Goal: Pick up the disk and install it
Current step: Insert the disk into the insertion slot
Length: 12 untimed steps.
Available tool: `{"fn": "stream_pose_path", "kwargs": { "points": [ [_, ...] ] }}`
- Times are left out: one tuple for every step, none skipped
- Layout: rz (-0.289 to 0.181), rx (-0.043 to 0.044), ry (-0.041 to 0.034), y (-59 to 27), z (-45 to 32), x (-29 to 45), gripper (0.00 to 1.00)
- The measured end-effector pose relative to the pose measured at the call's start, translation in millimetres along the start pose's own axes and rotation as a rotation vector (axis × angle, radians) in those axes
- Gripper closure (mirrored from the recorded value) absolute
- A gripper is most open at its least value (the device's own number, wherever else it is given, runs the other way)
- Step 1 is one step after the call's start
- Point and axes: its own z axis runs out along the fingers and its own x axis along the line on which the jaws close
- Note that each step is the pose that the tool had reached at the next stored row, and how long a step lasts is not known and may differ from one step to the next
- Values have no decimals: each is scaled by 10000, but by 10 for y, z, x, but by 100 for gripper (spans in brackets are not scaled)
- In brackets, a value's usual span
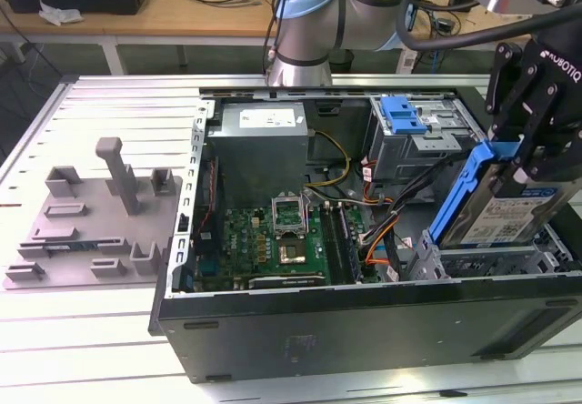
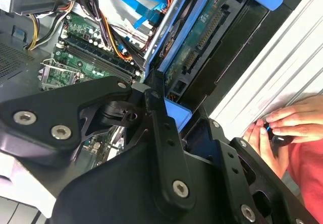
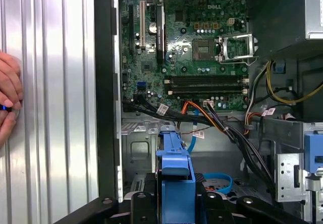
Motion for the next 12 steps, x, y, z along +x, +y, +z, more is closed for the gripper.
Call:
{"fn": "stream_pose_path", "kwargs": {
  "points": [
    [0, 0, 0, 0, 5, 0, 64],
    [0, 0, 1, 0, 11, 0, 64],
    [0, 0, 1, 0, 16, 0, 64],
    [0, 0, 0, 0, 23, 0, 64],
    [0, 0, 0, 0, 28, 0, 64],
    [0, 0, 0, 0, 34, 0, 64],
    [0, 0, 1, 0, 39, 1, 64],
    [0, 0, 0, 0, 49, 1, 64],
    [0, 0, 1, 0, 60, 1, 64],
    [1, 0, 1, 0, 69, 1, 64],
    [0, 0, 1, 0, 74, 1, 64],
    [0, 0, 0, 0, 84, 1, 64]
  ]
}}
